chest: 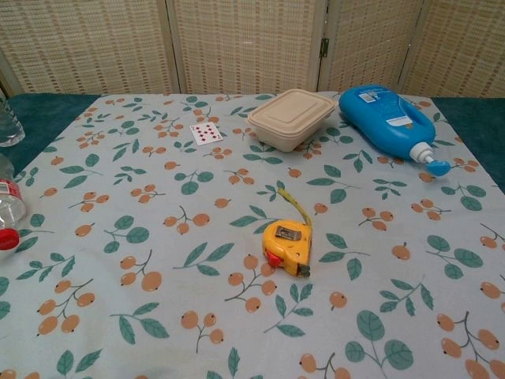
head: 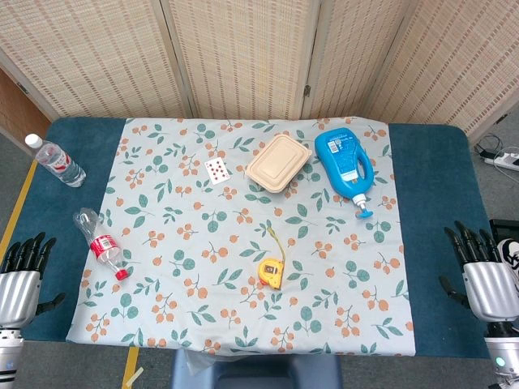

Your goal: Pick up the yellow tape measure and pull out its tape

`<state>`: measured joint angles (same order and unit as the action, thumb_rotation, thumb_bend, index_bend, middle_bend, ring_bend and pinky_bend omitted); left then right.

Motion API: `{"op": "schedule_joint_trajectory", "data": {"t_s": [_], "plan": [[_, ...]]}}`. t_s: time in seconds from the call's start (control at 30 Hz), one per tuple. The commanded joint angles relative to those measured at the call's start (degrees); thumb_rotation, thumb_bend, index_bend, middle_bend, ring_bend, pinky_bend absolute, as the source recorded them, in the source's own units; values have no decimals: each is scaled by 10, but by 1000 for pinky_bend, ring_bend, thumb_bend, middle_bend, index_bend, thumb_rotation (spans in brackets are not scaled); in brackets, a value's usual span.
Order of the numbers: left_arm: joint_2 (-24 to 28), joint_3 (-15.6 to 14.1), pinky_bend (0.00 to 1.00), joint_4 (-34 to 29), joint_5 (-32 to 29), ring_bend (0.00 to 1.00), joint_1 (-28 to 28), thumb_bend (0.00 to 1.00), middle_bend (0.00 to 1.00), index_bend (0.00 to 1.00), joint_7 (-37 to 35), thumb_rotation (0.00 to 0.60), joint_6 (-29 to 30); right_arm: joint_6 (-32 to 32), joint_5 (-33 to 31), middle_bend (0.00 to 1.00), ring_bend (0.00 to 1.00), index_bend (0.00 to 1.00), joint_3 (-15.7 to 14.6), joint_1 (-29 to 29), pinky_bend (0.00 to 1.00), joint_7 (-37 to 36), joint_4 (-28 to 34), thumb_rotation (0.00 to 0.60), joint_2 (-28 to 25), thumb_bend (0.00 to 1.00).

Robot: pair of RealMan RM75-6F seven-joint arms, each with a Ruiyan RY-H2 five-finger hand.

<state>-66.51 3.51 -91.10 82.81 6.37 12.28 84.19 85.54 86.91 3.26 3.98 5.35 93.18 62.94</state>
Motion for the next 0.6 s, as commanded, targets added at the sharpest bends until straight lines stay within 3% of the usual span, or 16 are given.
{"op": "schedule_joint_trajectory", "data": {"t_s": [0.03, 0.6], "plan": [[-1, 1, 0, 3, -1, 0, 0, 146, 0, 13, -1, 600, 1, -1, -1, 50, 96, 0, 0, 0, 0, -2, 1, 600, -1, 343], [0, 0, 0, 1, 7, 0, 0, 145, 0, 16, -1, 600, 8, -23, 29, 60, 99, 0, -11, 16, 0, -11, 19, 600, -5, 343]]}}
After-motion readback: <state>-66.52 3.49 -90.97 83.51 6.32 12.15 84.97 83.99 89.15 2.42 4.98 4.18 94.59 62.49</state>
